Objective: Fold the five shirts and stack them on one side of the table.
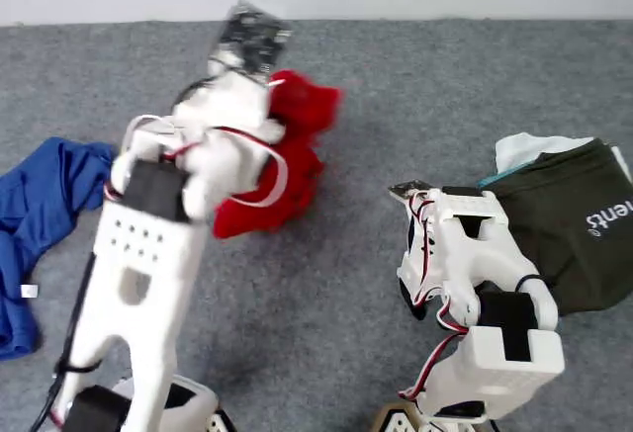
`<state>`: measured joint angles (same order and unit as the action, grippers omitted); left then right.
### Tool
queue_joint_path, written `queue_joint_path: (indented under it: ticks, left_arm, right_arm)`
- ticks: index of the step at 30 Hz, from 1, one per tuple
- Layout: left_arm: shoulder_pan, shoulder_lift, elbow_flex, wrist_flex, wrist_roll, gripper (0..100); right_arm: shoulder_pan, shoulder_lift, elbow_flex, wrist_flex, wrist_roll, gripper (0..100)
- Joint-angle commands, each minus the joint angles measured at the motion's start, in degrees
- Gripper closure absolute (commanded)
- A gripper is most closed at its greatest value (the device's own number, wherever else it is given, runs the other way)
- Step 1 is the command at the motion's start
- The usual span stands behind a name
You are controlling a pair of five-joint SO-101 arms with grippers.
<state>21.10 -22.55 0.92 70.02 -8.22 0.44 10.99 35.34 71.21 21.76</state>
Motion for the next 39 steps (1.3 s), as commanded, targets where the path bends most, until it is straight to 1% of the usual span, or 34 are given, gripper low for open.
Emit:
queue_joint_path:
  ticks: [1, 4, 5, 7, 8, 10, 13, 16, 18, 22, 25, 28, 31, 32, 35, 39]
  left_arm:
    - [9.9, -3.2, -11.5, 0.0, 0.8, 99]
    - [10.7, -2.4, -14.9, 5.1, 0.8, 99]
    - [9.8, -2.3, -14.8, 6.6, 0.8, 99]
    - [6.0, -1.9, -14.7, 9.3, 0.8, 99]
    - [3.8, -1.9, -14.3, 10.0, 0.8, 99]
    - [-3.3, -2.0, -11.2, 10.1, 0.8, 99]
    - [-13.6, -1.8, -2.5, 9.4, 0.5, 99]
    - [-21.3, -1.9, 11.3, 4.5, 0.5, 99]
    - [-24.5, -1.9, 21.7, -0.9, 0.4, 99]
    - [-27.3, -2.0, 38.5, -12.8, 0.5, 99]
    - [-27.6, -2.0, 44.6, -16.5, 0.5, 98]
    - [-27.6, -1.9, 45.8, -16.1, 0.8, 93]
    - [-27.7, -1.9, 44.4, -13.2, 0.9, 82]
    - [-27.8, -1.9, 43.3, -12.1, 0.9, 80]
    - [-29.6, -2.0, 37.2, -8.0, 0.9, 80]
    - [-33.8, -2.0, 25.1, -1.9, 0.9, 80]
  right_arm:
    - [1.6, 0.9, 1.2, -3.7, -0.4, 68.0]
    - [1.6, 0.9, 1.2, -3.7, -0.4, 68.0]
    - [1.6, 0.9, 1.2, -3.7, -0.4, 68.0]
    - [1.6, 0.9, 1.2, -3.7, -0.4, 68.0]
    - [1.6, 0.9, 1.2, -3.7, -0.4, 68.0]
    - [1.6, 0.9, 1.2, -3.7, -0.4, 68.0]
    - [1.6, 0.9, 1.2, -3.7, -0.4, 68.0]
    - [1.6, 0.9, 1.2, -3.7, -0.4, 68.0]
    - [1.6, 0.9, 1.2, -3.7, -0.4, 68.0]
    - [1.6, 0.9, 1.2, -3.7, -0.4, 68.0]
    - [1.6, 0.9, 1.2, -3.7, -0.4, 68.0]
    - [1.6, 0.9, 1.2, -3.7, -0.4, 68.0]
    - [1.6, 0.9, 1.2, -3.7, -0.4, 68.0]
    - [1.6, 0.9, 1.2, -3.7, -0.4, 68.0]
    - [1.6, 0.9, 1.2, -3.7, -0.4, 68.0]
    - [1.6, 0.9, 1.2, -3.7, -0.4, 68.0]
